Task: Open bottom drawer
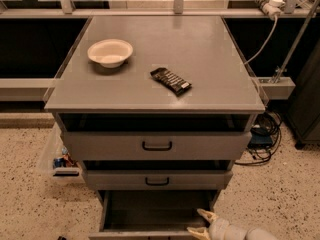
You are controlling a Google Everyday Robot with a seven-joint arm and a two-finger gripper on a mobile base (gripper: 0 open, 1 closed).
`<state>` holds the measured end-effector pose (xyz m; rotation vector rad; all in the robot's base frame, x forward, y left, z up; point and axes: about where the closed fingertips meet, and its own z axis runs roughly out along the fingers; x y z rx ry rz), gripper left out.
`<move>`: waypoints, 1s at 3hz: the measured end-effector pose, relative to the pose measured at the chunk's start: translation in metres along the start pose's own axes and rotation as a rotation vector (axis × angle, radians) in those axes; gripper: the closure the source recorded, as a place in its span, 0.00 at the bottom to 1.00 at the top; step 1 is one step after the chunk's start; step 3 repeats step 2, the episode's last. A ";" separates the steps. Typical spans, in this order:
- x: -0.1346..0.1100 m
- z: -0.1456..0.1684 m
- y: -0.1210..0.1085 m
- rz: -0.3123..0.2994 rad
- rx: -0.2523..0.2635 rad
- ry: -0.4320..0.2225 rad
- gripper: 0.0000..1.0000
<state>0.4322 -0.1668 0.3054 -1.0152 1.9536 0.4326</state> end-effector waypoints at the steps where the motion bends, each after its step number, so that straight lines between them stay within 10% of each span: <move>1: 0.000 0.000 0.000 0.000 0.000 0.000 0.00; 3: 0.000 0.000 0.000 0.000 0.000 0.000 0.00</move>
Offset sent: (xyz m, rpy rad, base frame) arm 0.0000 0.0000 0.0000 0.0000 0.0000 0.0000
